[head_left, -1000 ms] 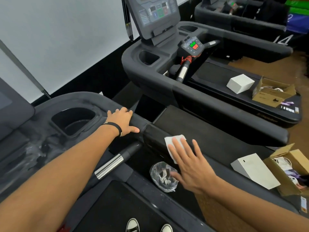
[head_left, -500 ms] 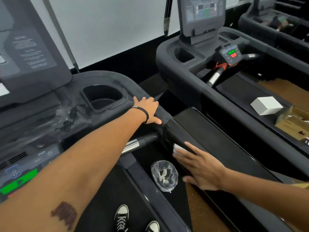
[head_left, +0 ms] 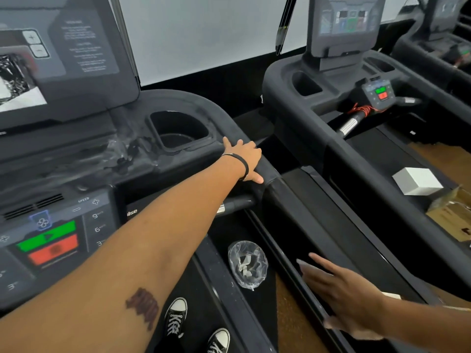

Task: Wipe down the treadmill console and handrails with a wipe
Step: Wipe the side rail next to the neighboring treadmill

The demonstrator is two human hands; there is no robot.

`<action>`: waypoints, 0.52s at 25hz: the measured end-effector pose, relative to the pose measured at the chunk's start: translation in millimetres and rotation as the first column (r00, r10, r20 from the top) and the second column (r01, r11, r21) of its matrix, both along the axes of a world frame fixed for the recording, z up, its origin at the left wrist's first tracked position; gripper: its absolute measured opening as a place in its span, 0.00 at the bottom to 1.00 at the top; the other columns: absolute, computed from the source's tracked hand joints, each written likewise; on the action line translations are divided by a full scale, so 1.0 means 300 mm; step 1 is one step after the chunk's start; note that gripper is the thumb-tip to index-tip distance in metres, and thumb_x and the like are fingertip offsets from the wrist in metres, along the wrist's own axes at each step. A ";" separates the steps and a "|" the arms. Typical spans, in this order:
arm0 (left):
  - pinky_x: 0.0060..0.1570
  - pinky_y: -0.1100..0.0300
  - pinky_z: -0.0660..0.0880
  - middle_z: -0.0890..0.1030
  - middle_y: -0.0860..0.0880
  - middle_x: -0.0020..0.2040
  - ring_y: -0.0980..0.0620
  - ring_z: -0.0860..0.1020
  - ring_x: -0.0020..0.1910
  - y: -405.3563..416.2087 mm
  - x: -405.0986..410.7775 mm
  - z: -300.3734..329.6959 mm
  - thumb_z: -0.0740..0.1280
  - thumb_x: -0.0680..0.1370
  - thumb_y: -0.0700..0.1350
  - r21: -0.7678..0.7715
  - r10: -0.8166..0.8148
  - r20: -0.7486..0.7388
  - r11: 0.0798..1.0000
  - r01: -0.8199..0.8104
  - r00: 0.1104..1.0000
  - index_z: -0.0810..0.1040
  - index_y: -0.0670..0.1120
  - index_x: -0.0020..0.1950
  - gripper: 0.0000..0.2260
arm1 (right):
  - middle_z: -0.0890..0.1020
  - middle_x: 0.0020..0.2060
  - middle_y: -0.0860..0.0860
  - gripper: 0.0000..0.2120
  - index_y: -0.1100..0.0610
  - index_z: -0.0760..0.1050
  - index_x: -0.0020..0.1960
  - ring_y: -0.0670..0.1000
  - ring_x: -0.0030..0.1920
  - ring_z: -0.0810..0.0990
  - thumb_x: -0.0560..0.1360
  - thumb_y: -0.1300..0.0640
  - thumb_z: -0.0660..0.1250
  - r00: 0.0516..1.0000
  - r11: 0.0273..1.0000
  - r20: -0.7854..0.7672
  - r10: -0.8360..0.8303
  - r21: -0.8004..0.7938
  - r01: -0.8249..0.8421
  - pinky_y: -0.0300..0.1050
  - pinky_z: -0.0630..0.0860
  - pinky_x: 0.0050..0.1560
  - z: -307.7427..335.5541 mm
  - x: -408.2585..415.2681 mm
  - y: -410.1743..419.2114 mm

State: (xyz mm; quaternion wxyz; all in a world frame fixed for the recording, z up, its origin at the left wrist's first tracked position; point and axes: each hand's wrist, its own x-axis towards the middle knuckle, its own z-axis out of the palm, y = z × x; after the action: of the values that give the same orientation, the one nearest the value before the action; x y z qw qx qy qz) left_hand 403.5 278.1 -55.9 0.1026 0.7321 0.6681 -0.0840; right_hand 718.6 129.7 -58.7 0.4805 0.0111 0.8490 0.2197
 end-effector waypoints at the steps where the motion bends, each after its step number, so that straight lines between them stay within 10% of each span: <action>1: 0.66 0.25 0.53 0.67 0.46 0.71 0.39 0.64 0.71 0.001 0.001 0.002 0.67 0.71 0.67 -0.006 0.007 0.001 1.000 -0.007 1.000 0.63 0.48 0.74 0.39 | 0.45 0.81 0.56 0.39 0.60 0.39 0.79 0.56 0.76 0.27 0.81 0.33 0.37 0.999 0.999 0.035 0.038 0.001 -0.038 0.65 0.13 0.61 0.006 -0.003 -0.001; 9: 0.66 0.25 0.54 0.67 0.47 0.71 0.40 0.65 0.70 0.008 -0.002 -0.012 0.66 0.70 0.69 0.035 0.010 -0.011 0.999 -0.009 1.000 0.63 0.49 0.74 0.39 | 0.53 0.81 0.52 0.35 0.56 0.53 0.81 0.56 0.80 0.35 0.82 0.35 0.39 0.986 0.982 -0.157 0.053 0.186 -0.023 0.69 0.27 0.71 -0.044 -0.397 0.306; 13: 0.65 0.24 0.53 0.66 0.47 0.72 0.40 0.63 0.71 0.001 -0.004 -0.025 0.66 0.70 0.69 0.044 0.012 0.007 0.999 -0.013 1.000 0.62 0.49 0.75 0.39 | 0.51 0.81 0.55 0.39 0.58 0.54 0.80 0.61 0.78 0.31 0.80 0.33 0.39 0.989 0.973 -0.081 0.125 0.204 -0.106 0.69 0.21 0.67 -0.059 -0.167 0.123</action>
State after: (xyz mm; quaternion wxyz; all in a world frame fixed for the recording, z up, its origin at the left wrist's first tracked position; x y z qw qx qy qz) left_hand 402.3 278.3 -63.4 0.0891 0.7303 0.6741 -0.0664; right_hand 668.5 166.5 -76.4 0.4230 0.0198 0.8436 0.3302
